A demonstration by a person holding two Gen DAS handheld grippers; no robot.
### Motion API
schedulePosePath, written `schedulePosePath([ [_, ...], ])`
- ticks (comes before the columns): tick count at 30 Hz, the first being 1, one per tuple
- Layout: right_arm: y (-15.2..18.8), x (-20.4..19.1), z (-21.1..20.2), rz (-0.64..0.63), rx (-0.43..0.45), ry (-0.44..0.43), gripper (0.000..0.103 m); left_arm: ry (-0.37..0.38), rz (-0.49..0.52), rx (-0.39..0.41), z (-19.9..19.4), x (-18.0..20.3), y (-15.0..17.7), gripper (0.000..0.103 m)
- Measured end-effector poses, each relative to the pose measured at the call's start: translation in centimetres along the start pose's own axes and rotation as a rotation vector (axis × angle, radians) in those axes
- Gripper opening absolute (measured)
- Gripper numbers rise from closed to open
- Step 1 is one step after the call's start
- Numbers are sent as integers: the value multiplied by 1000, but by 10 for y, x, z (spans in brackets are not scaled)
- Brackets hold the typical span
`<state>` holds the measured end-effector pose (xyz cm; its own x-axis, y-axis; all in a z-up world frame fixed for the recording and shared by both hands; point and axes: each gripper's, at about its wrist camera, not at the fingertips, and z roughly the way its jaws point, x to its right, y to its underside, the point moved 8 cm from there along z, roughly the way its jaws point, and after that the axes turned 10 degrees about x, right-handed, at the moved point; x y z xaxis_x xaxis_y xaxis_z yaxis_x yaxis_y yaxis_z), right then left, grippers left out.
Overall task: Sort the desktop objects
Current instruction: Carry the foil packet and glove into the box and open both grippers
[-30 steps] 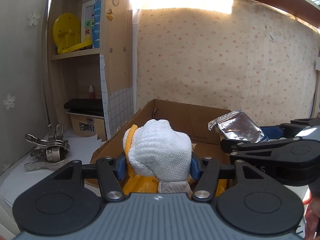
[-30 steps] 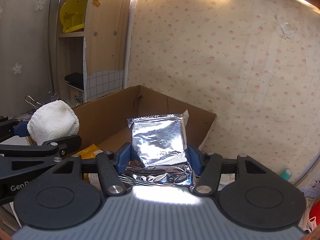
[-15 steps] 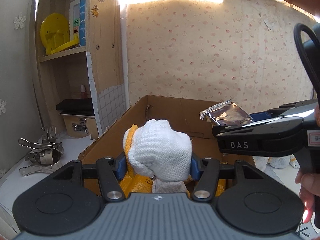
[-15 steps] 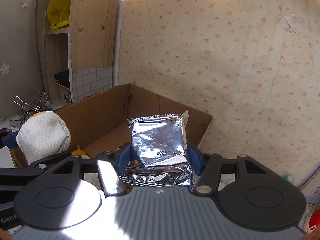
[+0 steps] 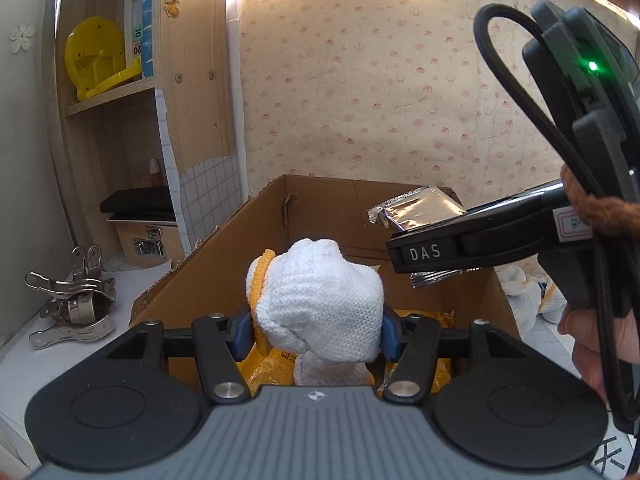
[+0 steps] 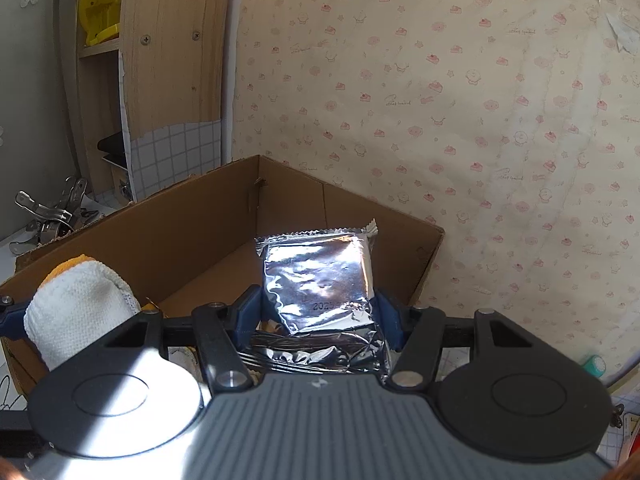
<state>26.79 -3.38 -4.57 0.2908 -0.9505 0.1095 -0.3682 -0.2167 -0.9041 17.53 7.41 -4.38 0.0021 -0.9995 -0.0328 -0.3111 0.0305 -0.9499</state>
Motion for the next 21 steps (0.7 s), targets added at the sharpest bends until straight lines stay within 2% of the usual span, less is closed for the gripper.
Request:
schedulePosePath([
  [3, 0, -2, 6, -8, -11, -9, 62, -3, 0, -6, 2, 0, 1, 61],
  [5, -2, -1, 6, -9, 6, 4, 77, -5, 0, -8, 2, -1, 1, 61],
  [6, -3, 0, 5, -8, 14, 9, 79, -5, 0, -8, 3, -1, 1, 61],
  [12, -6, 4, -4, -3, 31, 9, 79, -4, 5, -10, 3, 2, 1, 62],
  [21, -5, 28, -50, 8, 104, 56, 81, -21, 5, -17, 13, 9, -4, 73],
])
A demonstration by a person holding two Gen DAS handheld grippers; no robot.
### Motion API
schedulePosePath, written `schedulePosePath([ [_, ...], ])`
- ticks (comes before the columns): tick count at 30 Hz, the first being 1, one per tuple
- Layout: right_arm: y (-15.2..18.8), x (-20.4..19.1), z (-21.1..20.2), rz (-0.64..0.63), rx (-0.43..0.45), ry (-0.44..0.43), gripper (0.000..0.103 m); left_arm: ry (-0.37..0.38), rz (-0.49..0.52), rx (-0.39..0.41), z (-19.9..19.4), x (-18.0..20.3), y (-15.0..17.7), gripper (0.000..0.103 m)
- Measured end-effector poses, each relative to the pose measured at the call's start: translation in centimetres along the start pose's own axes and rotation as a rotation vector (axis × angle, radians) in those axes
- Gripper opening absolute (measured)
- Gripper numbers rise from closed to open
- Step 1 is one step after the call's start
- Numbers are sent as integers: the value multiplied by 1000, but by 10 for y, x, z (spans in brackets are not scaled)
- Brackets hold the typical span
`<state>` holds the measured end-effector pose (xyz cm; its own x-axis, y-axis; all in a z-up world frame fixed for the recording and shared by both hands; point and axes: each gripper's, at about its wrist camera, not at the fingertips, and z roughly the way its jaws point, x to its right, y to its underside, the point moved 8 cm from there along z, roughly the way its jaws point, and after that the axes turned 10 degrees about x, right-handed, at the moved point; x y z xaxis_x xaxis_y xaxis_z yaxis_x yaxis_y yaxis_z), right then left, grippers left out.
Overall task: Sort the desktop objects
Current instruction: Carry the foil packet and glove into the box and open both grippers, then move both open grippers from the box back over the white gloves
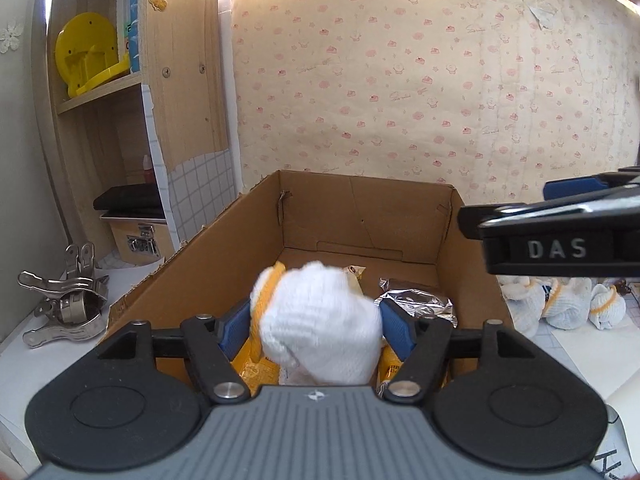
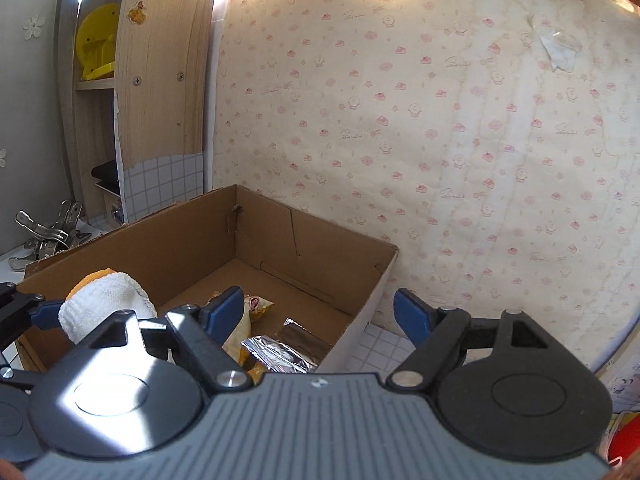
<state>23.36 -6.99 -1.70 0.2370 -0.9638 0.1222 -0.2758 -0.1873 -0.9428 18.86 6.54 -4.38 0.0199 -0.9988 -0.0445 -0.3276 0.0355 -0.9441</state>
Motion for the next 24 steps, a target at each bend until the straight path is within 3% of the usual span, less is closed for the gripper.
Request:
schedulePosePath([
  [2, 1, 10, -12, 9, 16, 22, 82, -10, 8, 5, 2, 2, -2, 86],
  [4, 3, 24, -22, 40, 23, 36, 82, -19, 14, 13, 3, 5, -5, 92],
  [14, 26, 62, -59, 91, 30, 85, 82, -31, 36, 17, 0, 20, -10, 93],
  [24, 51, 84, -83, 124, 18, 133, 82, 14, 33, 88, -30, 46, -21, 93],
])
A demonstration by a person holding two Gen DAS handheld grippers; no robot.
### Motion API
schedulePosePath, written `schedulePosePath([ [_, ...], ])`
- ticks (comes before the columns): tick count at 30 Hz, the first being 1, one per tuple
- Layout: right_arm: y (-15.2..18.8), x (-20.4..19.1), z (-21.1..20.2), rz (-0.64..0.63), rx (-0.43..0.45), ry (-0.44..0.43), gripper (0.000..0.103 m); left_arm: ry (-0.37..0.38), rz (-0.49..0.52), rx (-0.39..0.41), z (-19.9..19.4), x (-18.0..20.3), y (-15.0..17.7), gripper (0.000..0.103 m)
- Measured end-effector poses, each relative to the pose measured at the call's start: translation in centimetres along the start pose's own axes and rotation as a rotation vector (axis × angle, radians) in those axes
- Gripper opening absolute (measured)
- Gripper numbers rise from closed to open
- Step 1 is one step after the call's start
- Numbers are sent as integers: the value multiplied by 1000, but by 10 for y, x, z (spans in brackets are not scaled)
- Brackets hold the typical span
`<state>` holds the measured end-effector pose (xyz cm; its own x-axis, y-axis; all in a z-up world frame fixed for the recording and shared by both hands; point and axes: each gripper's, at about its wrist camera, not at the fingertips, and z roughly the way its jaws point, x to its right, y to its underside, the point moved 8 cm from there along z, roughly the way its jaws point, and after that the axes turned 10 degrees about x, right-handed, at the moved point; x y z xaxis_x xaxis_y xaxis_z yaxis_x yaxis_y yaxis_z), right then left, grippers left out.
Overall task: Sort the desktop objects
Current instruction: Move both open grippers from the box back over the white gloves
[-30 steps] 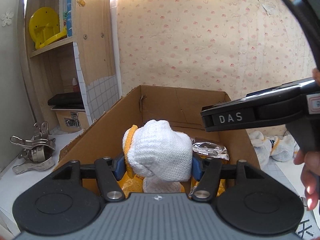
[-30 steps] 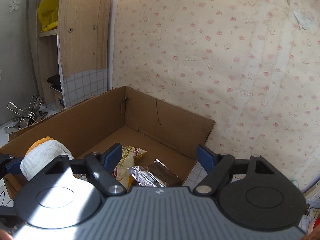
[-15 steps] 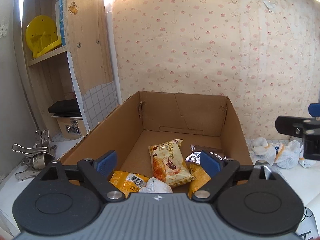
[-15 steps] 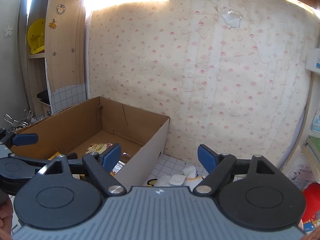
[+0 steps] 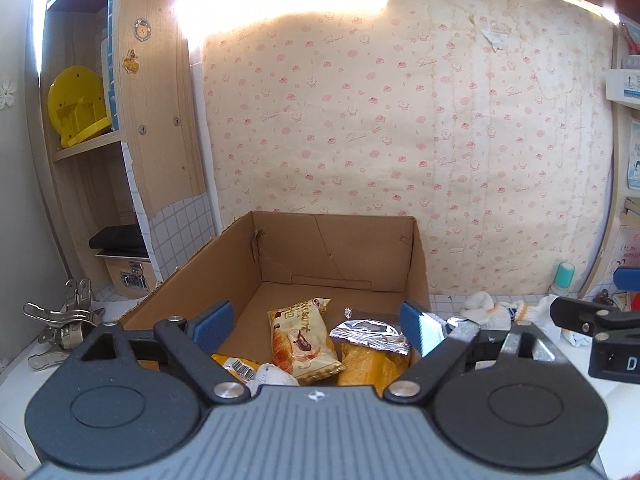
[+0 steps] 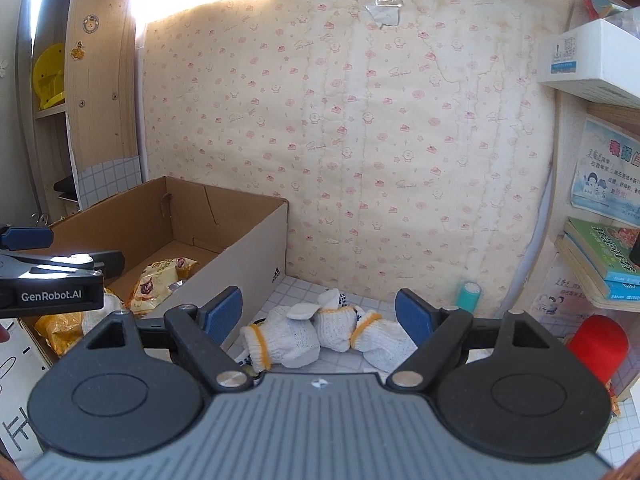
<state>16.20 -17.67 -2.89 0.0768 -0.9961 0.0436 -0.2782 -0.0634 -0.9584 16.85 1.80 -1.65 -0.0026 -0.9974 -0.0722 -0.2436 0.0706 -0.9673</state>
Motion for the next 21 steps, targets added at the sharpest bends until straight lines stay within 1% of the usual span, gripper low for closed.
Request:
schedulePosePath([
  [5, 9, 13, -10, 23, -6, 15, 82, 35, 11, 5, -8, 20, 1, 93],
  [10, 14, 20, -18, 28, -8, 24, 82, 62, -3, -1, -14, 35, 5, 93],
  [15, 17, 27, -25, 36, -7, 29, 82, 77, 12, 8, -21, 49, 6, 93],
  [21, 17, 33, -30, 43, 0, 29, 82, 76, 3, 21, -27, 56, 5, 93],
])
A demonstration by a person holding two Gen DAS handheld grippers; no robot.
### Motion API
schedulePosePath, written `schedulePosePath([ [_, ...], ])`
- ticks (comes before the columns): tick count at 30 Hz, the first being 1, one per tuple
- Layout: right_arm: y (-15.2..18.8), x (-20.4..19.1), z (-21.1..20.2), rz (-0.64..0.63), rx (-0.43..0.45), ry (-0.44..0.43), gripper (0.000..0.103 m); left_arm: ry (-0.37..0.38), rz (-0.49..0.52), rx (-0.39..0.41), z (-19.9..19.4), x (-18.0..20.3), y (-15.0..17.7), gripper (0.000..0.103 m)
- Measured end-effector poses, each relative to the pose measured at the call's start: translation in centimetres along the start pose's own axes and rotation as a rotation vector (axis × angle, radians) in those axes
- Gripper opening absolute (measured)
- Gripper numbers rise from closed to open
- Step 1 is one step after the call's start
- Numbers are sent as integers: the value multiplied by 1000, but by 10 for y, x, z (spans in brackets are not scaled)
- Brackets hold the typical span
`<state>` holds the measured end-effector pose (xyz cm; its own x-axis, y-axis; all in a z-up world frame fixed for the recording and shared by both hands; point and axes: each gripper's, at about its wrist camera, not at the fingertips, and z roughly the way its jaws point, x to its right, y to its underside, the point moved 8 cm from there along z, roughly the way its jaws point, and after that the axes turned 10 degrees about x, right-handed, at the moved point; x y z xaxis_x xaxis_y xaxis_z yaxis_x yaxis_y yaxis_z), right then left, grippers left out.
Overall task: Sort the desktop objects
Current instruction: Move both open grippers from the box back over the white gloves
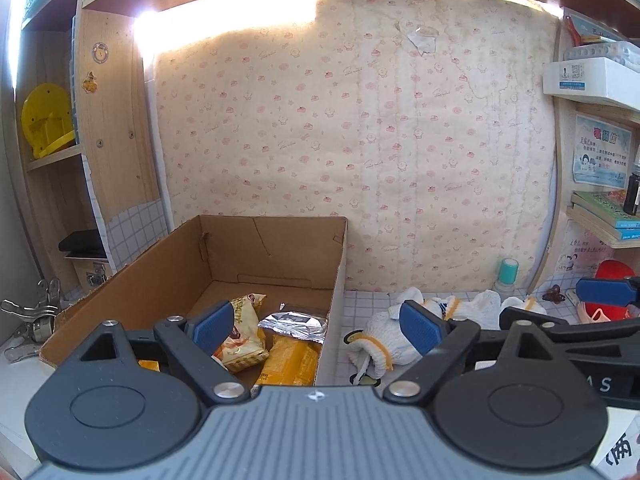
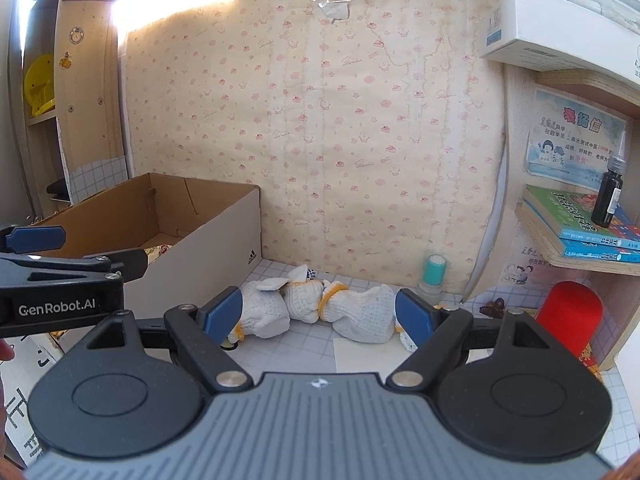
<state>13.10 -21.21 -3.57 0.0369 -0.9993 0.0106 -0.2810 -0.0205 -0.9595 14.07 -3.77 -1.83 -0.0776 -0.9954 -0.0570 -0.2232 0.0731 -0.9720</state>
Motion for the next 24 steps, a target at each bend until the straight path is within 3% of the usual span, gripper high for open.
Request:
schedulePosePath([
  [8, 3, 15, -6, 8, 4, 25, 82, 25, -15, 17, -12, 15, 5, 93],
  [24, 45, 89, -13, 71, -54, 152, 82, 131, 21, 27, -10, 93, 52, 93],
])
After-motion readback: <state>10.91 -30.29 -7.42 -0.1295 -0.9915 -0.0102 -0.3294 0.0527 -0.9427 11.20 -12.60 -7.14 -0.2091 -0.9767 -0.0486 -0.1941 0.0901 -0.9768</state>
